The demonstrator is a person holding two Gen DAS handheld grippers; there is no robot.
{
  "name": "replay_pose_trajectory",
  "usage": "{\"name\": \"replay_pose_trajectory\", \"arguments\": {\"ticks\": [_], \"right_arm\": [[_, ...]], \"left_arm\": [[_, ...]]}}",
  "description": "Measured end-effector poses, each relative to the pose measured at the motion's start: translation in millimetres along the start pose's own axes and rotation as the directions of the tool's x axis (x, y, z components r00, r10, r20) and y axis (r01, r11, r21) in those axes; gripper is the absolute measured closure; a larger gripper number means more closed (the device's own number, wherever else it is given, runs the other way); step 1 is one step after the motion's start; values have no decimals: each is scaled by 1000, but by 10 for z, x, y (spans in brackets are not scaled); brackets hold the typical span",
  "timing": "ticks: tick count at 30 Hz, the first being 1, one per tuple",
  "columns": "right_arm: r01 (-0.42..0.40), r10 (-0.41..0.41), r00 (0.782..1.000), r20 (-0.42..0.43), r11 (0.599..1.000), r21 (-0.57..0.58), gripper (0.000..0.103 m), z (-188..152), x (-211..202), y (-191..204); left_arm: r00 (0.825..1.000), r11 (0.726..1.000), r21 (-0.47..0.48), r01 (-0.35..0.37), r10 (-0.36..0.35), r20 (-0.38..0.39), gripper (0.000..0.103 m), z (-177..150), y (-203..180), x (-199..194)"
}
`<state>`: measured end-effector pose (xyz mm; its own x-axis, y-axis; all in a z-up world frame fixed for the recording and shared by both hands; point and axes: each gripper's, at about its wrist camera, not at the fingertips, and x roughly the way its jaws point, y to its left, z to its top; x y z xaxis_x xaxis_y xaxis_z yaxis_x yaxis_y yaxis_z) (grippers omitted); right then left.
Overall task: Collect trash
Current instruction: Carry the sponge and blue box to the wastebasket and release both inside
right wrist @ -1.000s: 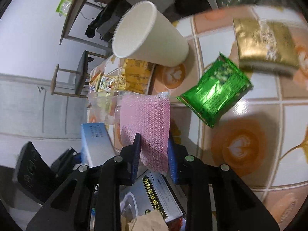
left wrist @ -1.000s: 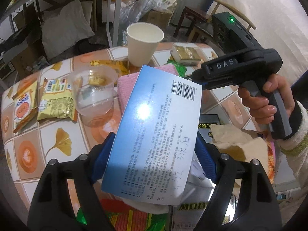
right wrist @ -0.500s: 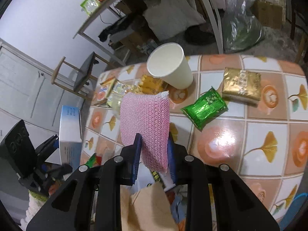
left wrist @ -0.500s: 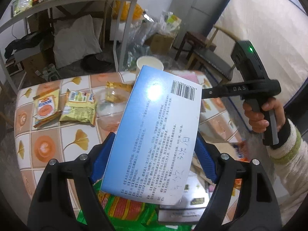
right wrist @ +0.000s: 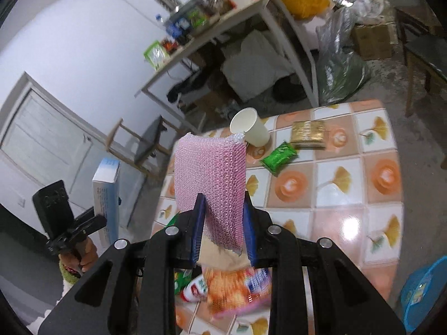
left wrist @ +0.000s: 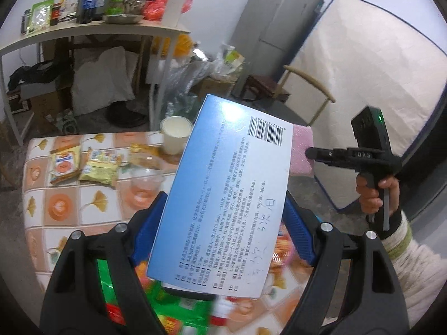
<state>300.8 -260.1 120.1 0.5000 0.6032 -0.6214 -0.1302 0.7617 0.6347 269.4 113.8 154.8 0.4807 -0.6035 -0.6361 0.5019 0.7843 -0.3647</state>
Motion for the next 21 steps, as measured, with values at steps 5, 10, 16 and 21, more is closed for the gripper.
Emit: {"name": "replay_pose_trajectory", "arguments": {"ticks": [5, 10, 16, 21], "right_arm": [[8, -13, 995, 95, 999, 50, 78, -434, -746, -267], [43, -75, 977, 198, 986, 162, 78, -1006, -1522, -753], [104, -223, 926, 306, 927, 362, 78, -1855, -2347, -1470], [110, -332, 885, 326, 830, 547, 78, -2570, -2685, -2084]], "left_arm": [[997, 996, 44, 79, -78, -23, 27, -49, -532, 144], [980, 980, 93, 175, -164, -110, 27, -139, -1202, 589], [926, 933, 157, 323, -278, -254, 27, -359, -2162, 1351], [861, 897, 173, 406, -312, -402, 27, -631, -2888, 2112]]}}
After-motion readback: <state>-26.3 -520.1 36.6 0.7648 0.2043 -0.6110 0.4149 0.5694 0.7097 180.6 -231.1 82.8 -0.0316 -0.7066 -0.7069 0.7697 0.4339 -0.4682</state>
